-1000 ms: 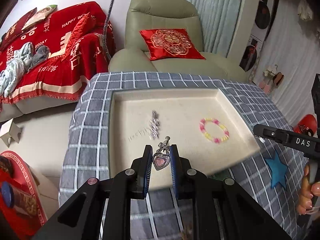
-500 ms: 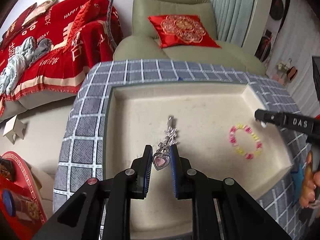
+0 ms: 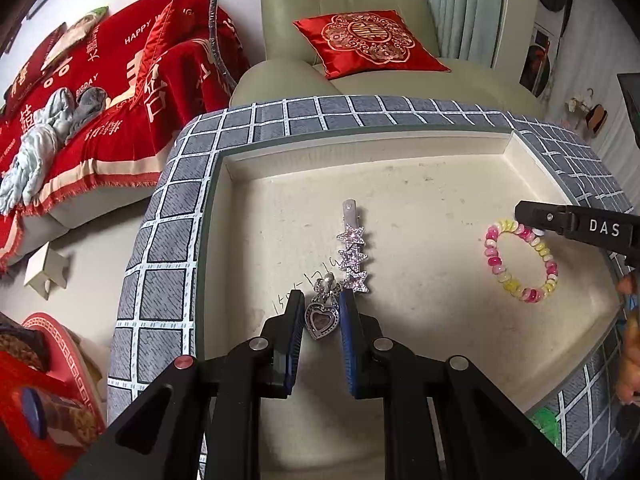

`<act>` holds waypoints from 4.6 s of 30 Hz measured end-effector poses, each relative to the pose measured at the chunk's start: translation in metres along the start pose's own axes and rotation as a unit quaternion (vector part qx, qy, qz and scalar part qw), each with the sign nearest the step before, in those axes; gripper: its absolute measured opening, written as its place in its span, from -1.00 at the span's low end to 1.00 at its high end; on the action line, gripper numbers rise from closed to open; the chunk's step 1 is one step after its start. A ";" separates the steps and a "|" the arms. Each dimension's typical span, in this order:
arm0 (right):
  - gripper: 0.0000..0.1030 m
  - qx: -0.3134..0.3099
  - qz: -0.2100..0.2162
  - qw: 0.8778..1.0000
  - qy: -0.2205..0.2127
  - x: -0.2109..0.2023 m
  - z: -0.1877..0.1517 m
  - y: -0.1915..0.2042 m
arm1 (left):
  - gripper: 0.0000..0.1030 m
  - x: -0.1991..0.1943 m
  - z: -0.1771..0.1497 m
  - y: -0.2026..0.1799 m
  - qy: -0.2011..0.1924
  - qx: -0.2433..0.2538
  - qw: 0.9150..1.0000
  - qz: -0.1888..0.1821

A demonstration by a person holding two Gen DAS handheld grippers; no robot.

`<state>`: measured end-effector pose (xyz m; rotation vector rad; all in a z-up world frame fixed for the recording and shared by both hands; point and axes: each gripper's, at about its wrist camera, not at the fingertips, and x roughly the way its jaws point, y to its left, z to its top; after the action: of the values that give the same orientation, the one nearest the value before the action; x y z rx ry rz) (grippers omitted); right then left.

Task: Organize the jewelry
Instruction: 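Carry the heart pendant with the left tool while the right tool carries the charm into the tray, then open the right tool beside the bracelet while the left tool releases the pendant beside the clip, then move both tools back out of the tray toward the remaining jewelry, then grasp the braided brown bracelet with the left tool while the right tool grasps a pink crystal charm, then carry the braided bracelet with the left tool while the right tool carries the charm over the tray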

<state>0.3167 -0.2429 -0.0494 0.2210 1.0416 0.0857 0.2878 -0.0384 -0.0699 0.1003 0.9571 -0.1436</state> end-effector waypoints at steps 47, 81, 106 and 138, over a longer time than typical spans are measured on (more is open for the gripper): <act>1.00 0.067 0.112 0.989 -0.064 -0.143 -0.108 -0.029 | 1.00 -0.101 -0.056 0.008 -0.063 0.009 0.998 -0.027; 0.95 0.034 -0.057 0.998 0.008 -0.154 -0.251 -0.051 | 1.00 -0.085 -0.136 -0.020 0.033 -0.025 0.999 -0.029; -0.72 -0.022 -0.063 0.998 -0.006 -0.150 -0.256 -0.026 | -0.56 -0.101 -0.138 -0.042 0.011 0.016 0.996 -0.087; -0.72 -0.009 0.028 0.998 -0.062 -0.186 -0.177 -0.021 | -0.56 -0.141 -0.090 -0.002 -0.050 -0.029 0.990 -0.125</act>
<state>0.0693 -0.2714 0.0174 0.2362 0.9107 0.1299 0.1351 -0.0163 -0.0056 -0.0815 0.8709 -0.3489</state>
